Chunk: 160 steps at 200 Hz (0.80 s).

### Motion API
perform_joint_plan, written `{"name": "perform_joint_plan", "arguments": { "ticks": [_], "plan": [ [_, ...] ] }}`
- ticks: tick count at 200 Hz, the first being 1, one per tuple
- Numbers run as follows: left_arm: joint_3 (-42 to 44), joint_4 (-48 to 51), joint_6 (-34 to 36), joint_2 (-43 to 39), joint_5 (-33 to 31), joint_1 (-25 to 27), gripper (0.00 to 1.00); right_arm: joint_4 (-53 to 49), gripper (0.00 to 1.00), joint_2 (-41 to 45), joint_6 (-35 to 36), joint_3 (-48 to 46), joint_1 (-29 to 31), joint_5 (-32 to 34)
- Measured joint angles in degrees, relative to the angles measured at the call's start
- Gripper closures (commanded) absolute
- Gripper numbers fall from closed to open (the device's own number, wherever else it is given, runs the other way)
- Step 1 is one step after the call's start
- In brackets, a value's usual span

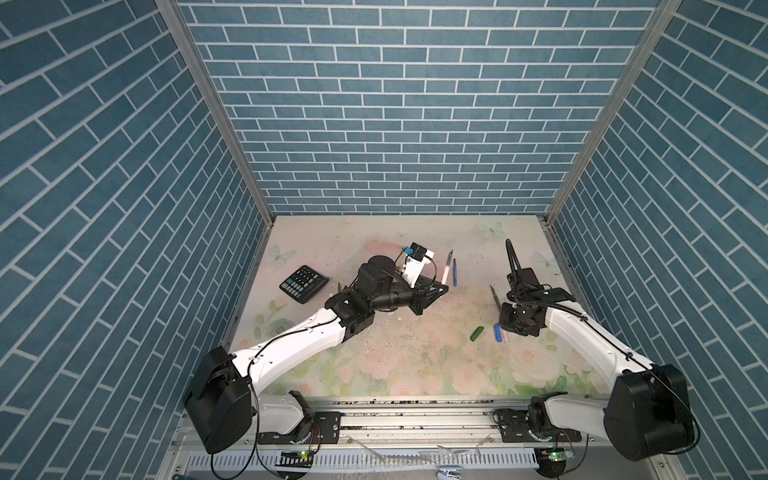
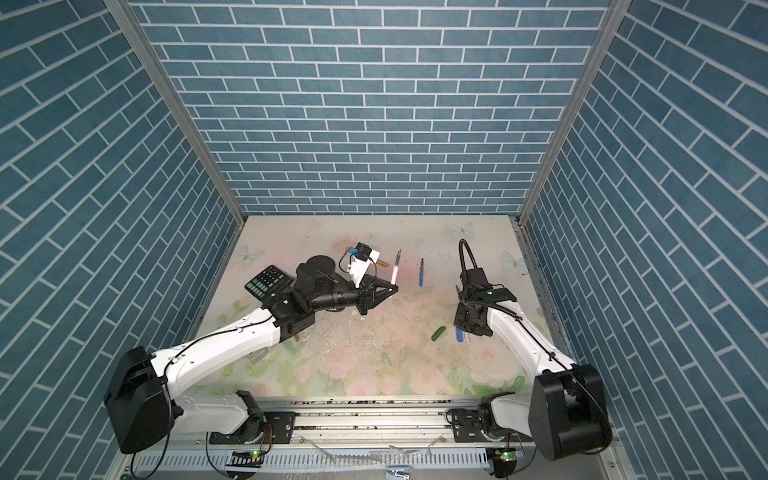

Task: Insert the pens into the pen caps
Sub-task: 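Open the right gripper and move it over the pink cap, then lower the right gripper and grasp the pink cap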

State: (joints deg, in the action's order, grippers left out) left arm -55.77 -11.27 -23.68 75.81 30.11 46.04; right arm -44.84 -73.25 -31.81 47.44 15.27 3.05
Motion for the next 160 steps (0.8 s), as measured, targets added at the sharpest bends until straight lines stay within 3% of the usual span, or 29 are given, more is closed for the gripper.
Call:
{"name": "perform_joint_plan", "arguments": {
  "ticks": [160],
  "plan": [
    [0.00, 0.26, 0.02, 0.00, 0.83, 1.66, 1.00, 6.80, 0.73, -11.04, 0.87, -3.06, -2.27, -1.42]
  ]
}}
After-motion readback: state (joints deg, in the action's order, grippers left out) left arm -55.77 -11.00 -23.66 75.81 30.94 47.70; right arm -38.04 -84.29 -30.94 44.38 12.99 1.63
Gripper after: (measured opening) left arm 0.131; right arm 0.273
